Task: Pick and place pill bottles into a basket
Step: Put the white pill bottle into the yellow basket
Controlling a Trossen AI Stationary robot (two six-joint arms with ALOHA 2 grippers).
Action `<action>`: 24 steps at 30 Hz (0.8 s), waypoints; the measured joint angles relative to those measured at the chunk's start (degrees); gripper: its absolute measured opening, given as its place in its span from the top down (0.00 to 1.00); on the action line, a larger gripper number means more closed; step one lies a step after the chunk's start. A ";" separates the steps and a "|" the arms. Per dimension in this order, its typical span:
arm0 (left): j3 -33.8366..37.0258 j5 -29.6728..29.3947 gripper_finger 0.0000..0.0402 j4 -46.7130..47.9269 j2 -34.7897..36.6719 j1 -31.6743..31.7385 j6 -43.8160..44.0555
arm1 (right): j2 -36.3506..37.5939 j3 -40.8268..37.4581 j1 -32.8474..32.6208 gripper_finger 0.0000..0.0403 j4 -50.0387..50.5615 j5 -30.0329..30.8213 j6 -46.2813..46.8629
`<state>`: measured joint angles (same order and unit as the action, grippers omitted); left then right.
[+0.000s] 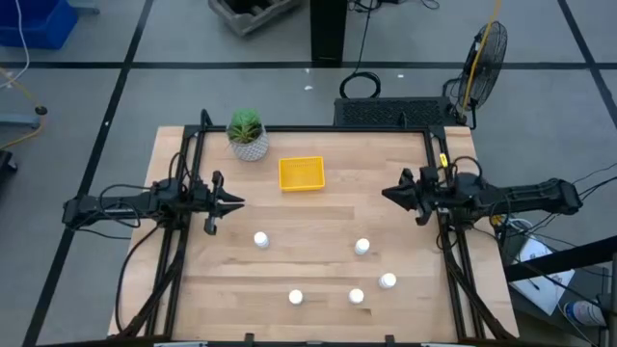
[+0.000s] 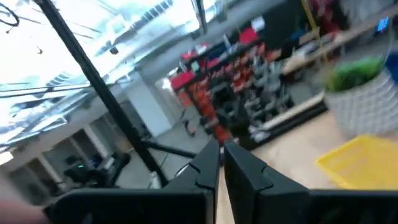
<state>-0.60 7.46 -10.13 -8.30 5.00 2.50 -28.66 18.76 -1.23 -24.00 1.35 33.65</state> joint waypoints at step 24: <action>0.00 0.07 0.84 0.13 -0.02 0.01 1.05 | -27.34 32.28 -3.51 0.96 18.21 10.24 13.35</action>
<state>-0.60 7.53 -10.00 -8.32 5.01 3.55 -56.00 51.04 -4.74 -5.79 11.58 47.00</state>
